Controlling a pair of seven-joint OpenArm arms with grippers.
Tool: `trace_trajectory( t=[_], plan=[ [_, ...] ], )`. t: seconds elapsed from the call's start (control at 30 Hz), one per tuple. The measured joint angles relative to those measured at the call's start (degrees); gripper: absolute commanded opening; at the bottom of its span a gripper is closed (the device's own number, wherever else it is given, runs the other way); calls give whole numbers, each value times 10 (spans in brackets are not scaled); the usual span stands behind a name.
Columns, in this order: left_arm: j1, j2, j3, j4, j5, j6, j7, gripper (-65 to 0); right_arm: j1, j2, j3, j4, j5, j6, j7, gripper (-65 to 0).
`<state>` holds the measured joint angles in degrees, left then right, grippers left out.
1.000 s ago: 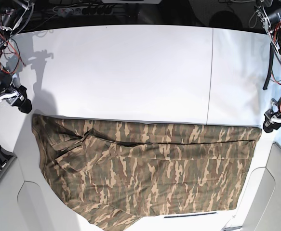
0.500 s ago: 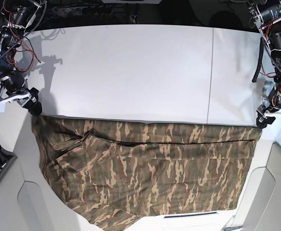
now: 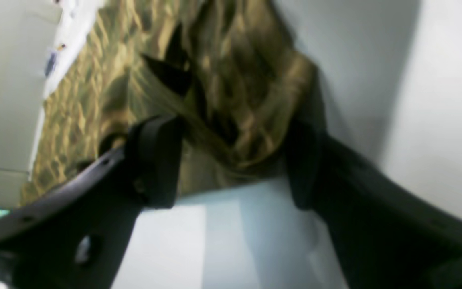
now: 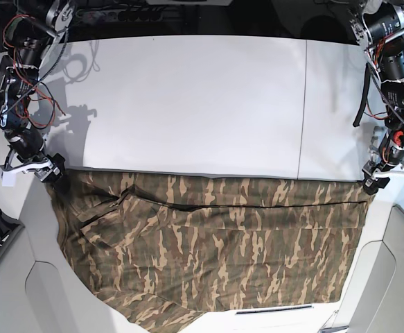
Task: Fold the T-shirt properly
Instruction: 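Raise both grippers holding the shirt edge higher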
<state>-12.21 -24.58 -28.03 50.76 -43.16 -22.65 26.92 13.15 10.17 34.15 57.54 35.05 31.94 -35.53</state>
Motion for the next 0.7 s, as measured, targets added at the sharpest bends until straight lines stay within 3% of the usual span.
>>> trace_trajectory(
  t=[0.3, 0.37, 0.43, 0.57, 0.6, 0.7],
  plan=[
    [-16, 5, 59, -13, 9, 2, -46, -286, 44, -2, -1, -40, -13, -2, 2, -245],
    [-16, 5, 68, -13, 11, 2, -50, -318, 46, -2, -1, -40, -15, -2, 2, -255],
    [-17, 5, 71, -13, 14, 2, -51, -410, 46, -2, -1, -40, -16, -3, 0, -344],
    [-18, 5, 71, -15, 18, 5, -47, -638, 43, -2, -1, -43, -21, -6, -2, -608],
    [-18, 5, 72, -16, 19, -3, -46, -650, 43, -2, -1, -43, -21, -6, -1, -650],
    [-24, 6, 72, -17, 24, -62, -40, -650, 43, -2, -1, -43, -21, 2, 0, -650]
  ],
)
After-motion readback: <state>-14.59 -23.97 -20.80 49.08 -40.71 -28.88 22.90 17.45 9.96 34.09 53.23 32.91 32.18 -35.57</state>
